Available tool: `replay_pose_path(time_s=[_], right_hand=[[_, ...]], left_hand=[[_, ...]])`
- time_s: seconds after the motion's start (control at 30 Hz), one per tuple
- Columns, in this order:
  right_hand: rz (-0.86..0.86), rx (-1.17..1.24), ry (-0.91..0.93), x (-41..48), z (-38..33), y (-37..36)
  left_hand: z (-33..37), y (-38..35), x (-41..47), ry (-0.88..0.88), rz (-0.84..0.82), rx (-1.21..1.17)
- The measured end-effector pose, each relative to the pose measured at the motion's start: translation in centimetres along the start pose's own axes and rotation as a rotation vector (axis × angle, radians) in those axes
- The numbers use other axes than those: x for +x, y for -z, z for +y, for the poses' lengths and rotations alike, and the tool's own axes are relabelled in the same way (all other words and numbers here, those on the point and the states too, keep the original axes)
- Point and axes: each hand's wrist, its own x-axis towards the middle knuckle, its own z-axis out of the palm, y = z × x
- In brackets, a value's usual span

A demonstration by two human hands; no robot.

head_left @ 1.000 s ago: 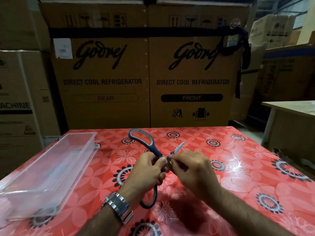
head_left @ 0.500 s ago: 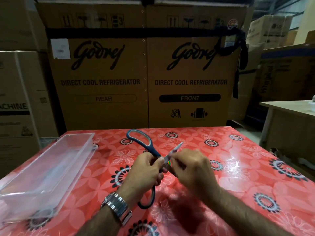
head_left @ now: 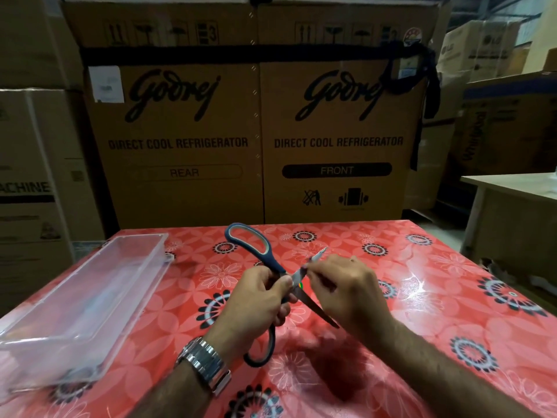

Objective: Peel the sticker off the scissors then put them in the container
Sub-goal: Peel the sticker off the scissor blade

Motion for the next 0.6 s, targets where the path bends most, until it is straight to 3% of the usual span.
replay_pose_path(time_s=[0.1, 0.27, 0.43, 0.6], right_hand=[[0.045, 0.009, -0.102, 0.5, 1.1, 0.0], [-0.058, 0.027, 0.032, -0.7, -1.4, -0.2], [0.061, -0.001, -0.099, 0.4, 1.3, -0.3], [-0.041, 0.006, 0.047, -0.8, -1.2, -0.3]], left_hand=[[-0.1, 0.0, -0.1, 0.007, 0.006, 0.019], [0.0, -0.1, -0.1, 0.000, -0.005, 0.001], [-0.1, 0.0, -0.1, 0.021, 0.015, 0.008], [0.0, -0.2, 0.0, 0.009, -0.007, -0.005]])
